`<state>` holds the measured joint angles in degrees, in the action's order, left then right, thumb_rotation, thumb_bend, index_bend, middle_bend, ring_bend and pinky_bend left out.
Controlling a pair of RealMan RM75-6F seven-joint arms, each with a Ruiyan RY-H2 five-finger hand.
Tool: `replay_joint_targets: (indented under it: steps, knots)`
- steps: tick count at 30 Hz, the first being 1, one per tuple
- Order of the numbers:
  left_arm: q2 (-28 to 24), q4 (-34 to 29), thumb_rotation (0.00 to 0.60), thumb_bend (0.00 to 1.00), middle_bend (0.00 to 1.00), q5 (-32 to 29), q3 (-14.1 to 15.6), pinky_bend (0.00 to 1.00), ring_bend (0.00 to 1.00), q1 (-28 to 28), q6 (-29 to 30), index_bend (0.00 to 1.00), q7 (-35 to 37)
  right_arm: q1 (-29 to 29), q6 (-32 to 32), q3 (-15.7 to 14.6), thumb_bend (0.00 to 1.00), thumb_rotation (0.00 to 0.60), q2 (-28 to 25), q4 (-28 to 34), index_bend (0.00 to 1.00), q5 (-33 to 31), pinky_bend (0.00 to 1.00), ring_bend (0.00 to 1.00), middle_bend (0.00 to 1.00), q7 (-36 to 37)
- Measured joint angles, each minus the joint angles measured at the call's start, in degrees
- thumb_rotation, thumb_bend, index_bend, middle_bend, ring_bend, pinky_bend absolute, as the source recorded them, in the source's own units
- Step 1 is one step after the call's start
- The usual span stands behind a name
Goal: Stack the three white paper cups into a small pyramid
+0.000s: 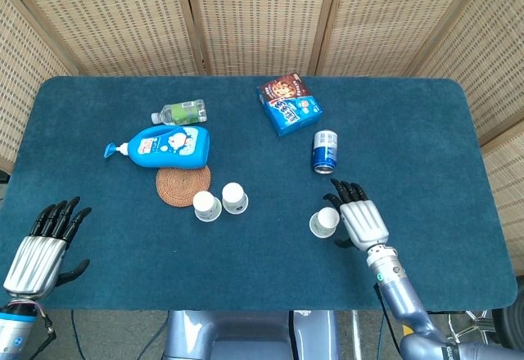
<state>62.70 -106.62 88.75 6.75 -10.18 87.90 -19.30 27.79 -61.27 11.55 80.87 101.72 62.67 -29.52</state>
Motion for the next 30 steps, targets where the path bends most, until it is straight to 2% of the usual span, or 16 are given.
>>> replay_joint_targets:
  steps: [12, 20, 30]
  knots:
    - [0.15, 0.04, 0.6, 0.25, 0.0, 0.24, -1.62, 0.05, 0.0, 0.98, -1.31, 0.1, -0.49, 2.43, 2.12, -0.6, 0.12, 0.6, 2.05, -5.16, 0.33, -3.43, 0.12, 0.0, 0.0, 1.98]
    - [0.25, 0.24, 0.6, 0.25, 0.0, -0.05, -2.58, 0.05, 0.0, 1.16, -2.63, 0.1, -0.46, 3.65, 2.38, -0.88, 0.12, 0.6, 4.28, -9.28, 0.51, -2.79, 0.14, 0.0, 0.01, 4.65]
    - [-0.01, 0.33, 0.6, 0.25, 0.0, -0.12, -3.45, 0.05, 0.0, 1.57, -3.07, 0.1, 0.39, 4.9, 1.37, -0.59, 0.12, 0.6, 3.08, -5.95, 0.53, -3.59, 0.14, 0.0, 0.02, 2.51]
